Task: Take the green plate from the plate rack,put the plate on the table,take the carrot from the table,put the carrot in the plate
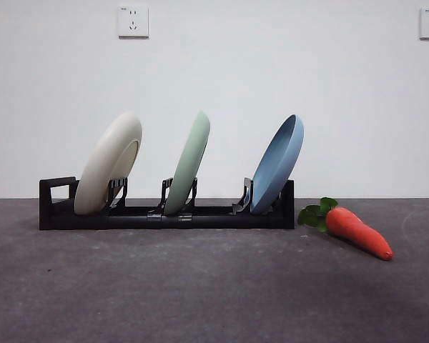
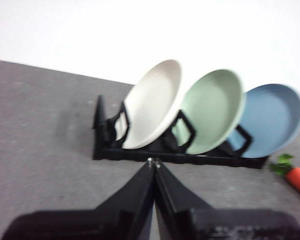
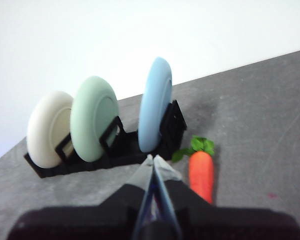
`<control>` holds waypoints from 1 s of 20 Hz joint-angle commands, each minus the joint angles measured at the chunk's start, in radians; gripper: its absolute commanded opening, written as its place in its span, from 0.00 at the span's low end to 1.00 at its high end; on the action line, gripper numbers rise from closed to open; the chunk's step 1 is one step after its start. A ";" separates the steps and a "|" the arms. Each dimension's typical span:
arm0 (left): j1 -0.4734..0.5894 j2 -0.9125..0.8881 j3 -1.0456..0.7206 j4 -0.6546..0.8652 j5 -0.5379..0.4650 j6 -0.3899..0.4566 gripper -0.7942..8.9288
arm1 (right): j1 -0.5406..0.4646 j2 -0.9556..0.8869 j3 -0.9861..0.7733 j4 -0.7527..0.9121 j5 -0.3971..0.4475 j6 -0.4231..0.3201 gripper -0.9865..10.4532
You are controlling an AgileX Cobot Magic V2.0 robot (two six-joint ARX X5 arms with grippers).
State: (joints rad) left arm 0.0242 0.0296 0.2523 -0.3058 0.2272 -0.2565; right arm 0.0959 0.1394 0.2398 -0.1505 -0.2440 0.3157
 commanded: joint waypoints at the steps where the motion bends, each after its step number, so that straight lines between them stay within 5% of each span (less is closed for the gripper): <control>1: 0.003 0.030 0.069 -0.045 0.046 -0.006 0.08 | -0.002 0.066 0.102 -0.053 -0.027 -0.014 0.08; 10: 0.003 0.214 0.314 -0.202 0.248 0.071 0.07 | -0.001 0.303 0.462 -0.439 -0.126 -0.244 0.08; 20: 0.003 0.433 0.545 -0.474 0.462 0.266 0.07 | -0.001 0.510 0.746 -0.909 -0.175 -0.467 0.08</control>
State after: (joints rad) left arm 0.0246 0.4507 0.7879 -0.7593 0.6662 -0.0574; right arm 0.0959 0.6415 0.9760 -1.0336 -0.3988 -0.0975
